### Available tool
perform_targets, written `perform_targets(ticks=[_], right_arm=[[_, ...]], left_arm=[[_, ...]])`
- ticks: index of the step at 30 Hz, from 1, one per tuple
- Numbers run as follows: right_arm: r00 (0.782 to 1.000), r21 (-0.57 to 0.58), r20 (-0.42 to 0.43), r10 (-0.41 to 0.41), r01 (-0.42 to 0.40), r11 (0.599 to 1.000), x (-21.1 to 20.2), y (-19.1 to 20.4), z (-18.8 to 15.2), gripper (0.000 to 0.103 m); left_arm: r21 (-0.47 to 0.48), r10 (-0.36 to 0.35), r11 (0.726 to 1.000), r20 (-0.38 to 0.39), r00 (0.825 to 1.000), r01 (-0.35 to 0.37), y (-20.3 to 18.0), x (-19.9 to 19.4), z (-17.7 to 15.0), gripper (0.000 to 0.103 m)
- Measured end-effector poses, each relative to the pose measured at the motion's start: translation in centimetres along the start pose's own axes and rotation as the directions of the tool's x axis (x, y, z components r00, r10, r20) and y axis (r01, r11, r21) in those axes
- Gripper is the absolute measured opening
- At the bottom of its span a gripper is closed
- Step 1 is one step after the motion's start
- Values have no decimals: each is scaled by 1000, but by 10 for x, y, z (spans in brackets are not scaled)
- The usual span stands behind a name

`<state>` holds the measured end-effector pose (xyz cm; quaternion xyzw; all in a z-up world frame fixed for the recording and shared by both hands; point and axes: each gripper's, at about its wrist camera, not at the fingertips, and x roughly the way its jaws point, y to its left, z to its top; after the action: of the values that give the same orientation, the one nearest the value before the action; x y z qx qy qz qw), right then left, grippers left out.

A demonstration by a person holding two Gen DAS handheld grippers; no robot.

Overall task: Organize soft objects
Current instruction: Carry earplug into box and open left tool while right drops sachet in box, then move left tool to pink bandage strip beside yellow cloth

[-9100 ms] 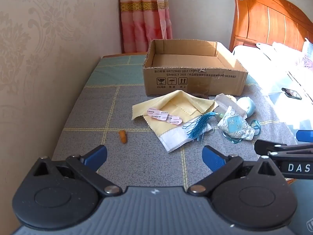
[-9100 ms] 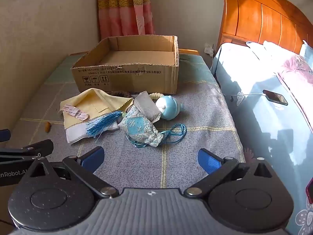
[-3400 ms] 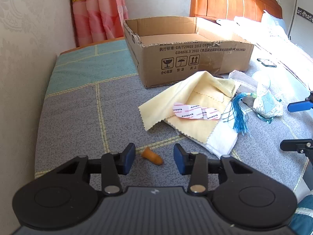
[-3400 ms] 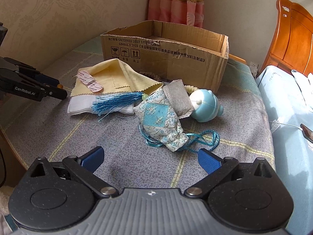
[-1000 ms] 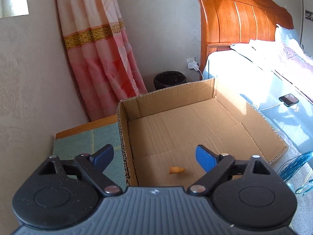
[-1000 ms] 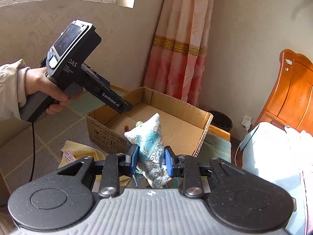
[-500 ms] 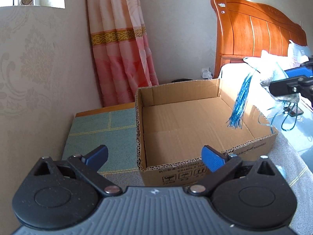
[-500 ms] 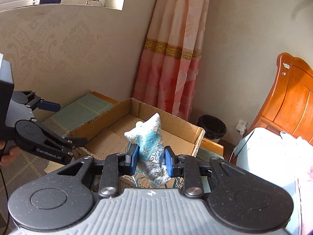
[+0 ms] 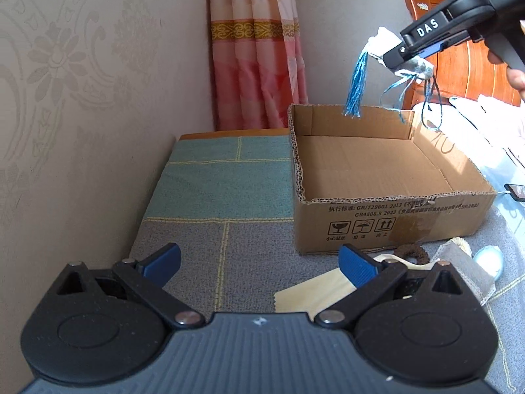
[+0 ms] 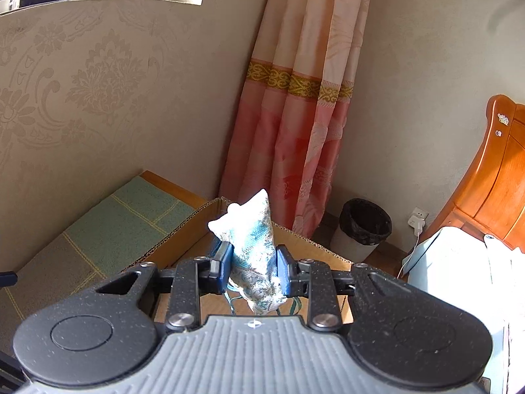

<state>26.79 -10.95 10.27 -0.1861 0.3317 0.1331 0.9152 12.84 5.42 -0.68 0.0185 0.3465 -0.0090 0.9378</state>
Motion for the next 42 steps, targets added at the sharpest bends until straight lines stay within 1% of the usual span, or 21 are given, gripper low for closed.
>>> perform_targets(ticks=[1, 2, 3, 4, 5, 8, 11, 17, 21, 26, 29, 35, 38, 40, 42], right_arm=[[1000, 5, -3, -1, 1, 1000, 7, 0, 6, 40], [1000, 10, -4, -8, 8, 1000, 12, 0, 9, 55], [1000, 17, -6, -26, 26, 1000, 19, 1, 13, 64], [999, 15, -10, -38, 38, 999, 23, 3, 15, 77], [999, 11, -18, -45, 45, 999, 26, 5, 15, 85], [998, 20, -33, -56, 56, 998, 29, 9, 10, 93], [998, 34, -39, -40, 42, 999, 25, 12, 2, 100], [998, 64, -39, -39, 42, 997, 5, 15, -13, 103], [999, 78, -32, -37, 39, 996, -12, 15, -24, 103], [996, 123, -41, -74, 79, 989, -33, 13, -52, 103], [994, 157, -57, -94, 102, 982, -44, 12, -78, 103], [985, 204, -116, -129, 151, 967, -56, 14, -144, 103], [980, 208, -132, -150, 176, 962, -62, 18, -172, 103], [980, 209, -127, -152, 176, 962, -68, 20, -187, 103], [982, 213, -122, -145, 169, 962, -72, 20, -195, 103]], left_arm=[[-6, -3, 1000, 1, 1000, 3, 2, -1, -1, 102], [-11, -7, 1000, 3, 1000, 7, 3, -3, -3, 102], [-15, -6, 1000, 4, 1000, 6, 5, -5, -5, 102], [-19, -3, 1000, 4, 1000, 3, 8, -6, -6, 102], [-20, -2, 1000, 6, 1000, 3, 9, -8, -8, 102], [-18, 9, 1000, 10, 1000, -9, 16, -9, -11, 102], [-21, 6, 1000, 16, 1000, -5, 21, -14, -13, 102], [-40, 9, 999, 22, 1000, -8, 27, -20, -18, 102], [-38, 13, 999, 22, 1000, -12, 24, -23, -20, 102], [-15, 2, 1000, 13, 1000, -2, 15, -24, -22, 102], [3, -13, 1000, 1, 1000, 13, 7, -23, -23, 102], [30, -37, 999, -47, 998, 39, -14, -11, -26, 102], [36, -34, 999, -70, 997, 36, -24, -3, -25, 102], [35, -28, 999, -90, 996, 31, -31, 5, -24, 102], [27, -11, 1000, -105, 994, 14, -37, 14, -22, 102]])
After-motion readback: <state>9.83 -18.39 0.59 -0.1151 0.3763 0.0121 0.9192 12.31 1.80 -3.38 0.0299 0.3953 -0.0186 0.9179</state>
